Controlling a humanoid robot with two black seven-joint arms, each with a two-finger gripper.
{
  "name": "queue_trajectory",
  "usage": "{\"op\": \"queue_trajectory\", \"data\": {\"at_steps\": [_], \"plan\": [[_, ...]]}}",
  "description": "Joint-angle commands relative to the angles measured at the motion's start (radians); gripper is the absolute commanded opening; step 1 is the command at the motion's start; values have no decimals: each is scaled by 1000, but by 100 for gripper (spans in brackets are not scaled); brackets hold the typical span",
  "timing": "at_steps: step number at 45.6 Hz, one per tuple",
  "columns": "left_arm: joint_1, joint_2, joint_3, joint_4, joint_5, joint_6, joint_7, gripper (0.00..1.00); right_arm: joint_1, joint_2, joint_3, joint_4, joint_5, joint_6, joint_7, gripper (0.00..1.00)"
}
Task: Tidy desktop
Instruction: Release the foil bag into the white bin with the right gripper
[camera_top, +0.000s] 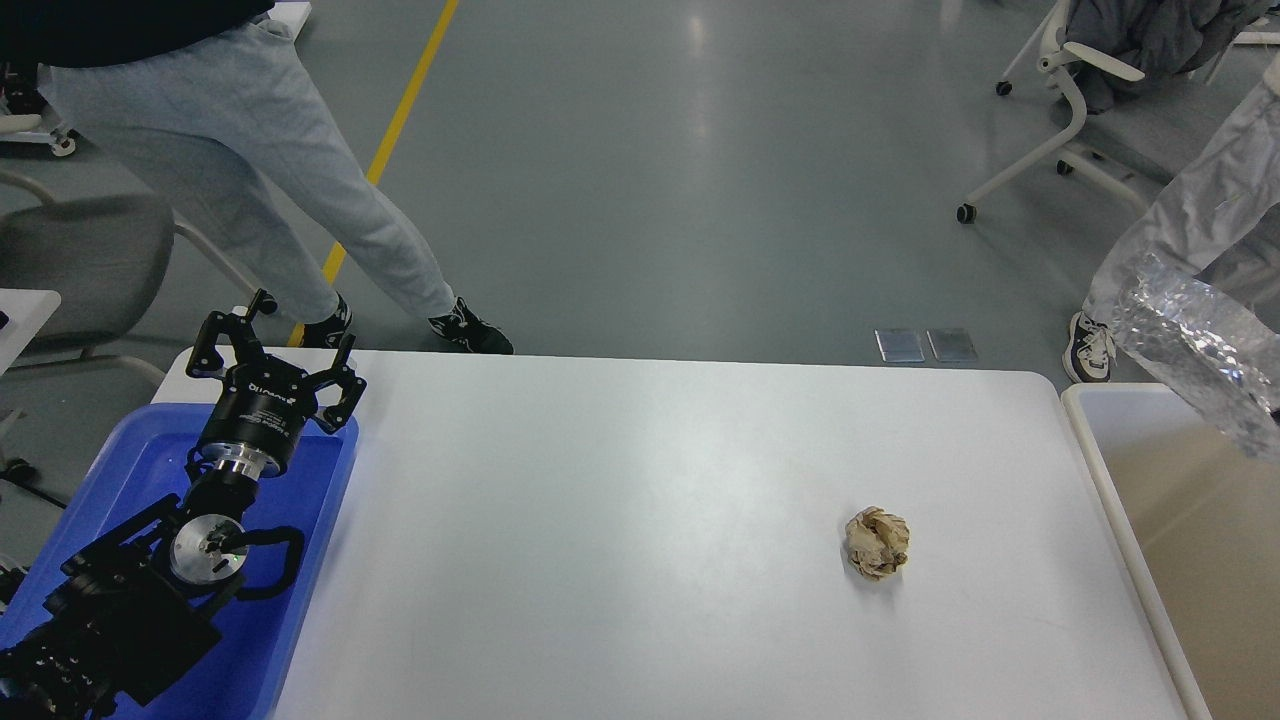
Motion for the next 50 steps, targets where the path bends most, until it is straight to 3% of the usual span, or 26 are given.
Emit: {"op": "queue_trajectory", "data": {"at_steps": [1,22,36,50], "plan": [[0,0,0,0,0,0,-1,100,-109,166,9,-302,195,-11,0,0],[0,0,0,0,0,0,0,100,-157,506,13,-802,311,-44,-12,0],[0,0,0,0,0,0,-1,100,-160,577,10,-812,315,-152,-14,0],[0,0,0,0,0,0,-1,100,-155,576,-6,-812,310,-153,-15,0]]}}
